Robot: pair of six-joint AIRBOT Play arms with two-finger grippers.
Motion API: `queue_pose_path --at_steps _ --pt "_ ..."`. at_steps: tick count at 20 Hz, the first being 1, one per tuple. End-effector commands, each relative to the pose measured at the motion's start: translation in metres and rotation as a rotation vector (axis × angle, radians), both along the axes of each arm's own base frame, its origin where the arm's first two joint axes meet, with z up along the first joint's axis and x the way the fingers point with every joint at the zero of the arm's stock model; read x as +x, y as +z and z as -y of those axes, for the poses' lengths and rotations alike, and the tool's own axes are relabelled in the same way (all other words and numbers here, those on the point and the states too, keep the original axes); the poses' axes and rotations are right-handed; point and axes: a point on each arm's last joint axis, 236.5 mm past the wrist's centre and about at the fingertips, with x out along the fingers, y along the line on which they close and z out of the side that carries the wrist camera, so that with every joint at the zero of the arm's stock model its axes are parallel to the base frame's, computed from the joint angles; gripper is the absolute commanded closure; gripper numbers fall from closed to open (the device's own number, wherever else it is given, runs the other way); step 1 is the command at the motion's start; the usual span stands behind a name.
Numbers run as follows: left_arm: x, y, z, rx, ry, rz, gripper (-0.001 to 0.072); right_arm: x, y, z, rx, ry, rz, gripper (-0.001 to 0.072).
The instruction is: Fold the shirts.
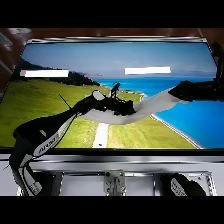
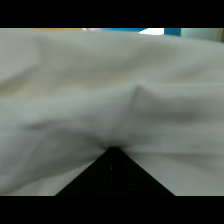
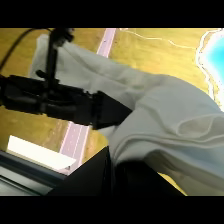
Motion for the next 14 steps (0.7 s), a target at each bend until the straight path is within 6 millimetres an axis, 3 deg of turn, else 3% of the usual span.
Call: queue_pose_path --at_steps 1,3,5,7,9,10,12,14 --pt "-0.035 -0.010 0.036 -0.052 -0.050 -0.083 0.0663 -0.016 0.012 -0.004 -0.002 0.007 0.014 0.0645" --pt "-0.021 -0.002 0.019 -0.070 -0.072 -0.047 0.0665 -0.010 0.016 -0.003 0.002 -0.009 0.039 0.0646" --pt "0.029 0.022 -0.018 -0.085 0.011 0.019 0.0666 0.004 0.024 -0.006 0.021 -0.030 0.092 0.0645" --pt "0.089 0.062 -0.081 -0.063 0.128 0.147 0.0666 0.025 0.025 -0.026 0.027 -0.005 0.152 0.0646" --pt "0.135 0.112 -0.160 -0.025 0.240 0.282 0.0666 0.050 0.014 -0.073 0.046 0.068 0.193 0.0646" --pt "0.149 0.138 -0.198 -0.009 0.290 0.339 0.0666 0.061 0.004 -0.103 0.056 0.109 0.208 0.0646" --pt "0.159 0.196 -0.274 0.004 0.386 0.440 0.0665 0.077 -0.028 -0.168 0.073 0.176 0.215 0.0646" --pt "0.151 0.244 -0.331 0.012 0.454 0.516 0.0665 0.082 -0.075 -0.230 0.094 0.220 0.178 0.0645"
